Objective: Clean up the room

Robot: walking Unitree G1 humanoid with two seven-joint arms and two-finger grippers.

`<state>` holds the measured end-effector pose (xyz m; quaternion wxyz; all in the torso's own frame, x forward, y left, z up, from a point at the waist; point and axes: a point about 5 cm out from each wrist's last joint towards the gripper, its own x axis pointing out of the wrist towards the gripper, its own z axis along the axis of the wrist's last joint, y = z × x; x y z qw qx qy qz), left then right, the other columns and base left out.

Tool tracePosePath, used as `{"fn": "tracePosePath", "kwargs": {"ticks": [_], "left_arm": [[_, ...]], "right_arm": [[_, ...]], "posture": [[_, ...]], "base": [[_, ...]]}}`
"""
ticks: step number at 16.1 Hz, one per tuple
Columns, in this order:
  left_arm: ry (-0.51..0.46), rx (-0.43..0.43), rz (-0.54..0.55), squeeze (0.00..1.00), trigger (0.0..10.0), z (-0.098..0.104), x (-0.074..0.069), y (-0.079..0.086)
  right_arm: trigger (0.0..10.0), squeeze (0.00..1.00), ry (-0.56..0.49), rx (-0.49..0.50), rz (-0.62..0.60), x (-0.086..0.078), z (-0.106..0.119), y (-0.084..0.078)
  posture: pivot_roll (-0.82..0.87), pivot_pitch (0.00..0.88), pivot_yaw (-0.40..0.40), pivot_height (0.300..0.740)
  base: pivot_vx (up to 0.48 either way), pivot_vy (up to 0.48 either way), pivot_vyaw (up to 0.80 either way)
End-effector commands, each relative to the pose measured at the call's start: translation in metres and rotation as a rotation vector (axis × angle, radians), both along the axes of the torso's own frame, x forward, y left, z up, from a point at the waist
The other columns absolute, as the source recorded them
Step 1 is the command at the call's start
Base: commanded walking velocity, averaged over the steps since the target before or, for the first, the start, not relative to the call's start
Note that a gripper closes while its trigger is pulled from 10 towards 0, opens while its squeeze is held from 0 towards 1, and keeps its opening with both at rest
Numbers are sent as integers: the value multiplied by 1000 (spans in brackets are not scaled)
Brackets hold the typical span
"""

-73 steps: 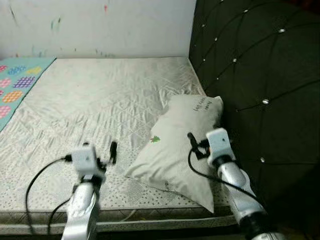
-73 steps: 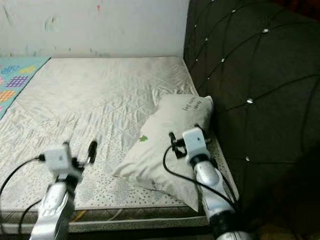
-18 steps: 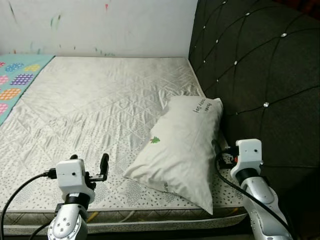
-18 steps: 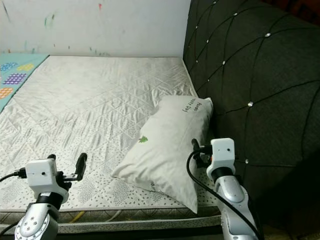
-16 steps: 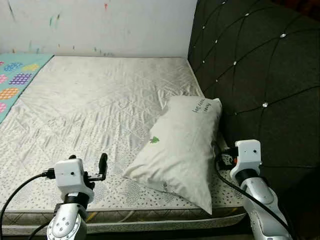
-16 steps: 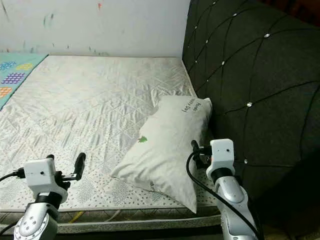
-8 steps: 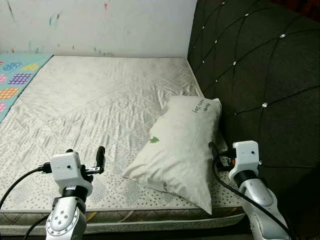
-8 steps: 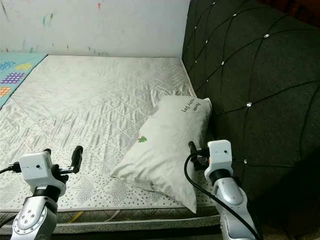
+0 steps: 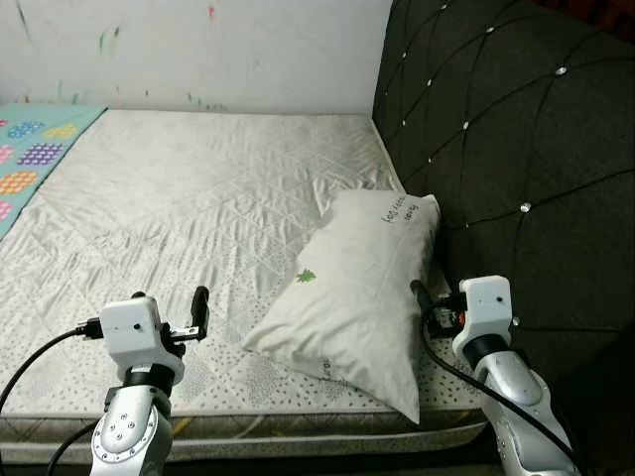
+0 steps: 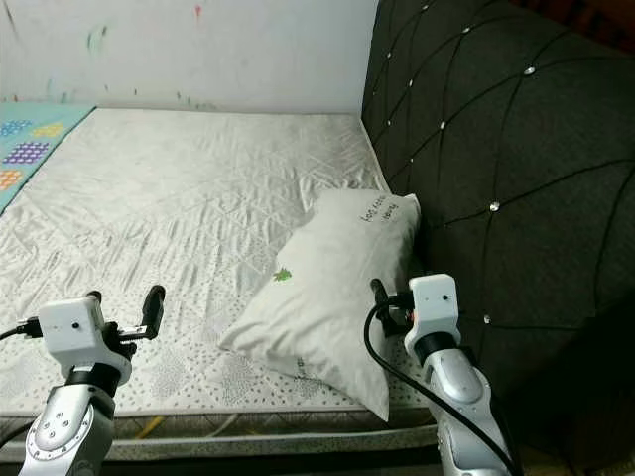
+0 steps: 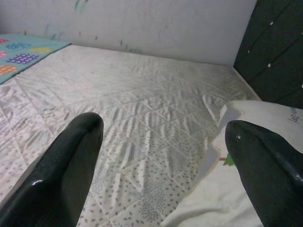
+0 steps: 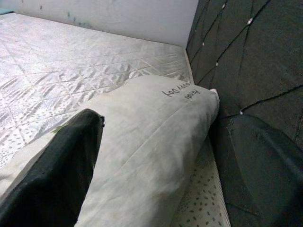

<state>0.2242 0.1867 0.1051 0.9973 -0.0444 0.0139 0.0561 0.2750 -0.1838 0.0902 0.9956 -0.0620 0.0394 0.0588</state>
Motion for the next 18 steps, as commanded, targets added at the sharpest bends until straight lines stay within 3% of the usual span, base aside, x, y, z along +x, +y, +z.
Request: {"fn": "tracePosePath", "kwargs": {"ticks": [1,5,14,18], "left_arm": [[-7,8,2,0,10000,3,-1,0],[-6,10,0,0,10000,2,-1,0],[-14,-1,-34,0,10000,3,-3,-4],[-21,-4,-37,0,10000,3,-5,-4]], "right_arm": [[10000,0,-12,-5,22,2,5,3],[10000,0,-10,-5,32,2,5,3],[10000,0,-20,-21,64,4,7,7],[10000,0,-24,-29,74,4,8,7]], "posture": [[15,0,-45,658],[15,0,-46,603],[14,0,-53,603],[15,0,-59,603]], "base": [[0,0,0],[0,0,0],[0,0,0],[297,0,0]]}}
